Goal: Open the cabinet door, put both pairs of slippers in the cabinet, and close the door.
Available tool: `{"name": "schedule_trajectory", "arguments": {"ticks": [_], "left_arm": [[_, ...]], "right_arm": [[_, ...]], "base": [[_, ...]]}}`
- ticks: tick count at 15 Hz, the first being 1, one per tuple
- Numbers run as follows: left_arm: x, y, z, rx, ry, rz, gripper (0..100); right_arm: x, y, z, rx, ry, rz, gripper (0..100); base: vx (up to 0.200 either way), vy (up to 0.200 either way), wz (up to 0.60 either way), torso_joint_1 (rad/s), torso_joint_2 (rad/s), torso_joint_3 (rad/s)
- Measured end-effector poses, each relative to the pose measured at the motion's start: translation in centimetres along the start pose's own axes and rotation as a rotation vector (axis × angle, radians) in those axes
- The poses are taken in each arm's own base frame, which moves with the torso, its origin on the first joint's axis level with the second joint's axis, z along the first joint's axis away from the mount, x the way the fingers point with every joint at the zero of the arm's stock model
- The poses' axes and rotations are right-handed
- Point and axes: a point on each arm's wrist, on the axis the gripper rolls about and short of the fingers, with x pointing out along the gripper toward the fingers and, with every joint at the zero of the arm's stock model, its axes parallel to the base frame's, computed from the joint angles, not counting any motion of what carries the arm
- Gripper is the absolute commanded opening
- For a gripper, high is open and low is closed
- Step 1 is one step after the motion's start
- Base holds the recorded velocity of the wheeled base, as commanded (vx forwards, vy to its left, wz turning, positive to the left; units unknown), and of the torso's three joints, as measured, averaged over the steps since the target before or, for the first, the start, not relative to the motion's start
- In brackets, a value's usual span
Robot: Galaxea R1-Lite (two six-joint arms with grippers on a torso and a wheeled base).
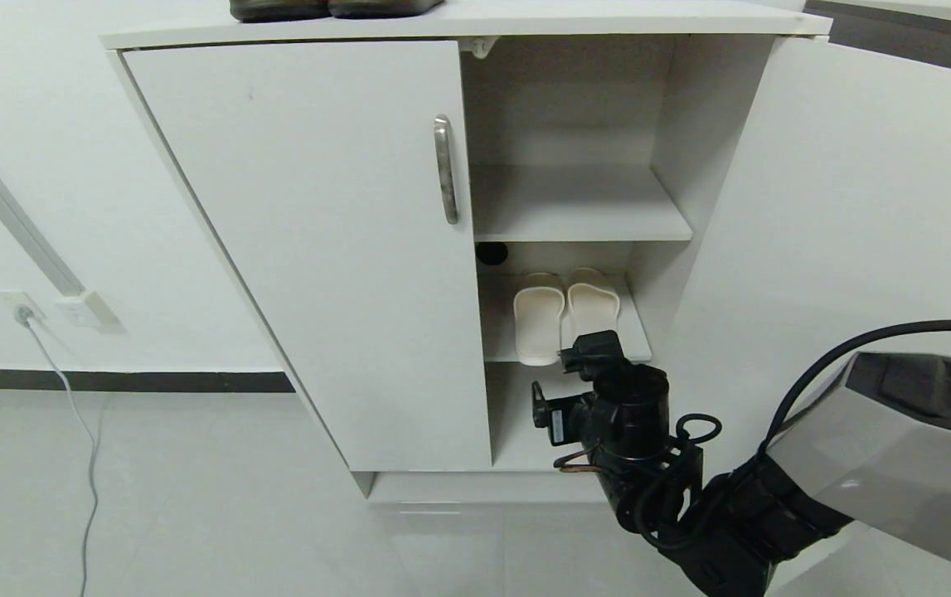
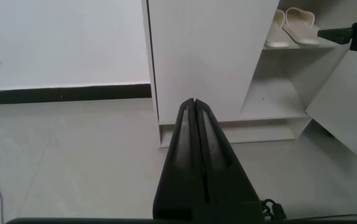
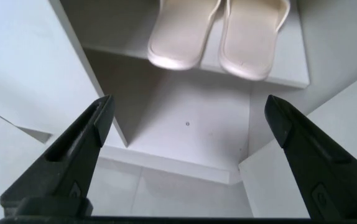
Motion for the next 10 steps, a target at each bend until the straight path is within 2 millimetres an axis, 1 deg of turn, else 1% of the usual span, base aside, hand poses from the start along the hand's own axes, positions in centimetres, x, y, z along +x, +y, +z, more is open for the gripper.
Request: {"name": "schedule_trajectory", "arguments": {"ticks": [4,10], "left_arm": [[0.0,0.0,0.0,0.001,0.0,0.0,0],[0.0,0.0,0.0,0.001,0.0,0.0,0]], "right_arm": [[-0.08,-0.01,0.09,0.007,-0.016,0.002,100],[-0.13,-0.06,-0.28,0.0,-0.007,0.002,100]], "base": [[0.0,0.0,0.0,0.0,0.0,0.0],[0.0,0.0,0.0,0.0,0.0,0.0]]}}
